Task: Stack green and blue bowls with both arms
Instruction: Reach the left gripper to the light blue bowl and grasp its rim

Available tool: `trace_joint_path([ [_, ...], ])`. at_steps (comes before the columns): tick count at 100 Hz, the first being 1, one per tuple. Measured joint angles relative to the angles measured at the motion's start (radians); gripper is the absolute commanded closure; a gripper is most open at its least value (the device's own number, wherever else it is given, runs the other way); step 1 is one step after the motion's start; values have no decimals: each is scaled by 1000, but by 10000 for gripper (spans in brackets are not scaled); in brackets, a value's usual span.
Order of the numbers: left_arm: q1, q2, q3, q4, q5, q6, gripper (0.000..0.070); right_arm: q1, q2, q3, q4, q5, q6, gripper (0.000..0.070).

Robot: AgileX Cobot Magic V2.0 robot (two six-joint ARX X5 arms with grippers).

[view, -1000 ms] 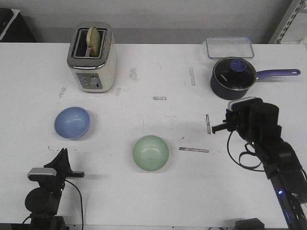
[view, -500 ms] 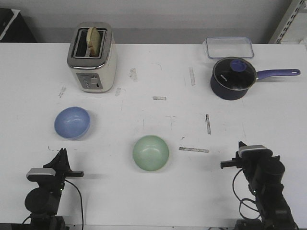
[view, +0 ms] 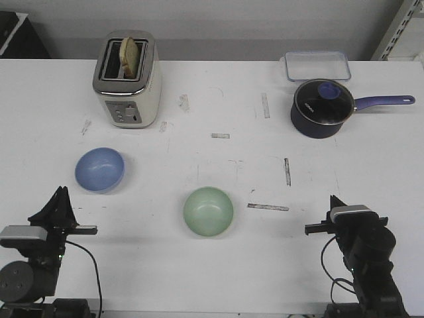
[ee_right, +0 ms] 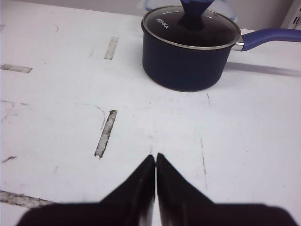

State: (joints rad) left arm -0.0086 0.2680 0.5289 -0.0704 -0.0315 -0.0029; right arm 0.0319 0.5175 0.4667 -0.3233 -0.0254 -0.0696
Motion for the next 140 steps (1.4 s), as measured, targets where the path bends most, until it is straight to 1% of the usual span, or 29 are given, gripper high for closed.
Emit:
trace_joint_path([
  [8,0,122,137,-88,0,18,541,0,8,0,0,0,0,700],
  [20,1,297,340,-169,0,23,284,0,25,0,1,0,0,700],
  [26,8,377,430,-224,0,19,203,0,34,0,3,0,0,700],
  [31,22,444,496,-283,0,4,154,0,40,0,7,0,0,700],
  [46,82,646,633,-434,17,-79,144,0,41,0,19,0,0,700],
  [68,188,892,635,-518,130,-168,145,0,41,0,22,0,0,700],
  [72,208,931,635,-523,143,-176,145,0,41,0,21,0,0,700],
  [86,256,1078,635,-539,144,-190,146,0,41,0,21,0,0,700],
  [100,273,1195,635,-536,145,-195,147,0,41,0,21,0,0,700],
  [105,273,1227,635,-534,145,-195,162,0,41,0,22,0,0,700],
  [111,273,1261,635,-533,148,-195,208,0,41,0,21,0,0,700],
  [117,273,1291,635,-534,148,-195,272,0,41,0,22,0,0,700],
  [122,273,1308,635,-536,148,-195,359,0,41,0,22,0,0,700],
  [129,273,1313,635,-535,148,-195,521,0,41,0,22,0,0,700],
  [130,273,1313,635,-535,148,-195,555,0,41,0,21,0,0,700],
  [138,273,1310,635,-528,148,-195,697,0,41,0,22,0,0,700],
  [140,273,1310,635,-528,148,-196,700,0,41,0,22,0,0,700],
])
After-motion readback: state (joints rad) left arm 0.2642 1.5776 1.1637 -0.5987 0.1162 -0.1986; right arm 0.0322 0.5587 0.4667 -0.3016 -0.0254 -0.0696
